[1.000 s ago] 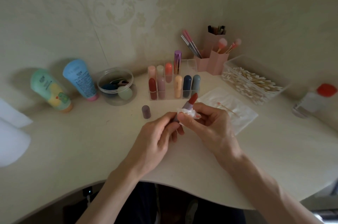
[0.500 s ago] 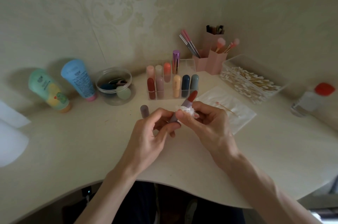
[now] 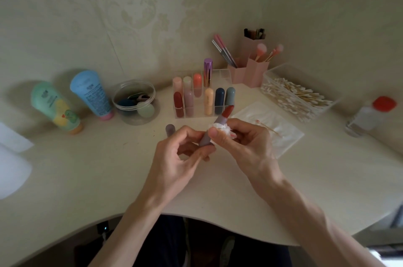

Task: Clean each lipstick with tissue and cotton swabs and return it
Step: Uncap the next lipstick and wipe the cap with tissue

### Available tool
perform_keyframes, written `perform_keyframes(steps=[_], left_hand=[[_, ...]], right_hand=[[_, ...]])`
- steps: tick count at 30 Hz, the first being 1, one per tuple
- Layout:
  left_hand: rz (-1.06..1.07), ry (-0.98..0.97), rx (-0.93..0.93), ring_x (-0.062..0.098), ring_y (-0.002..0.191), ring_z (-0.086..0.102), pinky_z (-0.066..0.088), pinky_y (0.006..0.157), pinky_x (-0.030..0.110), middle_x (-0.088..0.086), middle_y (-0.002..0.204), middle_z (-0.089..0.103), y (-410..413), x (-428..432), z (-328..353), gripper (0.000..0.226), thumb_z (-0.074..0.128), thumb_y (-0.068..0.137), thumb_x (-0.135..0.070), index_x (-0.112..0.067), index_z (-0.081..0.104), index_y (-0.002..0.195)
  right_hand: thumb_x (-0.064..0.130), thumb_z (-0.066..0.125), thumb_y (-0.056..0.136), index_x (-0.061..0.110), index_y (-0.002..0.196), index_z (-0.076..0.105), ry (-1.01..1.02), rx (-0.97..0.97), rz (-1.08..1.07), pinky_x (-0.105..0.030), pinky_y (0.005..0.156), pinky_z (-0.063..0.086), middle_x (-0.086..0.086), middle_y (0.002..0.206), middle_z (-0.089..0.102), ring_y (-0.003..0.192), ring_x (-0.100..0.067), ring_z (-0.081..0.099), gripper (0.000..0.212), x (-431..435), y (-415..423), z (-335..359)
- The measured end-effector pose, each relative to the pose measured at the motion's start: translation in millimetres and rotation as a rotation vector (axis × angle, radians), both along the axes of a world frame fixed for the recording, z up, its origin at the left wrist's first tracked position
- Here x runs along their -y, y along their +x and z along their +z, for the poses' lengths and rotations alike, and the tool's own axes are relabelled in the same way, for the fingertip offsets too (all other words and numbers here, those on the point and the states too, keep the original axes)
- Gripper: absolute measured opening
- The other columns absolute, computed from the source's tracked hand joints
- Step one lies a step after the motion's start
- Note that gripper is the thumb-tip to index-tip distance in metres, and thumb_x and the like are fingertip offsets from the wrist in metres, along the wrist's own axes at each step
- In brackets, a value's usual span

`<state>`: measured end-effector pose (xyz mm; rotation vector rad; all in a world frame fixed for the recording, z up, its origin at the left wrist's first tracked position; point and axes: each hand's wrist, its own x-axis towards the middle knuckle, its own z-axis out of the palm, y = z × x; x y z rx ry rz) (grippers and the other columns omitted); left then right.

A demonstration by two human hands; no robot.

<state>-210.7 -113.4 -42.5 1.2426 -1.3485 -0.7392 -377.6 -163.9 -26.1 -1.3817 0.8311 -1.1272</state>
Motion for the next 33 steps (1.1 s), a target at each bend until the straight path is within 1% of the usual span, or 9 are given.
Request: perform_keyframes(steps=[3,6,11,14,18,24,26,29,33], left_hand=[[-0.117,0.029,0.020,0.020,0.069,0.070,0.051,0.069,0.022,0.002,0.087,0.076,2.9,-0.4,0.0,0.012,0.064,0.099,-0.018,-0.012,0.070,0.107],[-0.154,-0.012,0.176,0.024,0.072,0.066,0.054,0.070,0.037,0.000,0.089,0.072,1.6,-1.5,-1.2,0.019,0.050,0.110,-0.019,-0.014,0.067,0.117],[-0.004,-0.083,0.271,0.013,0.079,0.072,0.059,0.070,0.030,-0.015,0.096,0.070,-4.7,-1.7,2.7,0.031,0.072,0.094,-0.036,-0.018,0.065,0.118],[0.123,-0.085,0.245,0.012,0.071,0.072,0.057,0.064,0.026,-0.015,0.084,0.071,-4.1,-1.3,2.2,0.033,0.082,0.081,-0.042,-0.018,0.064,0.095],[-0.028,-0.004,0.129,0.021,0.073,0.073,0.059,0.074,0.043,-0.004,0.081,0.073,2.7,-0.5,-0.9,0.013,0.071,0.094,-0.027,-0.016,0.066,0.098],[-0.127,-0.010,0.152,0.025,0.073,0.066,0.055,0.070,0.043,0.001,0.090,0.071,1.1,0.4,-5.0,0.014,0.054,0.109,-0.024,-0.019,0.066,0.113],[-0.082,-0.031,0.157,0.023,0.074,0.069,0.057,0.069,0.046,-0.003,0.091,0.072,-0.9,0.9,-5.3,0.019,0.063,0.103,-0.037,-0.023,0.067,0.115],[0.070,-0.035,0.169,0.016,0.073,0.072,0.057,0.065,0.028,-0.011,0.091,0.073,-2.9,0.1,-0.8,0.038,0.084,0.079,-0.043,-0.020,0.067,0.104],[0.054,-0.017,0.053,0.020,0.069,0.073,0.055,0.066,0.028,-0.004,0.083,0.075,-0.5,0.2,-1.6,0.021,0.078,0.086,-0.031,-0.015,0.066,0.093]], right_hand=[[0.015,0.078,0.092,-0.002,0.096,0.077,0.000,0.015,0.044,-0.035,0.074,0.058,-0.020,0.082,0.074,0.072,-0.026,0.068,0.017,-0.2,-1.4,0.8],[0.012,0.077,0.093,-0.005,0.098,0.074,-0.001,0.037,0.064,-0.053,0.074,0.058,-0.028,0.082,0.071,0.067,-0.035,0.064,0.017,0.4,-0.7,0.4],[0.016,0.079,0.092,0.003,0.099,0.079,-0.022,-0.012,-0.021,-0.037,0.080,0.061,-0.013,0.089,0.079,0.085,-0.026,0.076,0.015,1.7,0.2,-2.6],[0.022,0.082,0.089,0.007,0.097,0.080,-0.010,-0.048,-0.034,-0.031,0.076,0.058,-0.009,0.088,0.079,0.082,-0.018,0.074,0.017,0.7,2.7,-3.3],[0.018,0.081,0.089,0.003,0.102,0.079,0.020,-0.029,0.008,-0.035,0.082,0.061,-0.013,0.089,0.079,0.085,-0.026,0.077,0.020,0.4,0.8,-3.0],[0.016,0.080,0.092,0.000,0.099,0.077,0.003,-0.029,0.013,-0.056,0.082,0.058,-0.023,0.082,0.074,0.077,-0.043,0.070,0.018,0.7,-1.1,-2.7],[0.018,0.080,0.092,0.003,0.100,0.079,0.009,-0.036,-0.018,-0.051,0.086,0.060,-0.017,0.087,0.078,0.086,-0.038,0.074,0.017,1.7,-0.7,-3.0],[0.022,0.081,0.092,0.005,0.099,0.080,0.020,-0.054,-0.023,-0.044,0.087,0.060,-0.013,0.091,0.080,0.090,-0.030,0.076,0.018,2.0,1.7,-4.4],[0.018,0.080,0.092,0.004,0.097,0.079,0.024,-0.046,-0.012,-0.031,0.078,0.058,-0.012,0.088,0.079,0.082,-0.019,0.073,0.015,1.1,0.9,-2.5]])
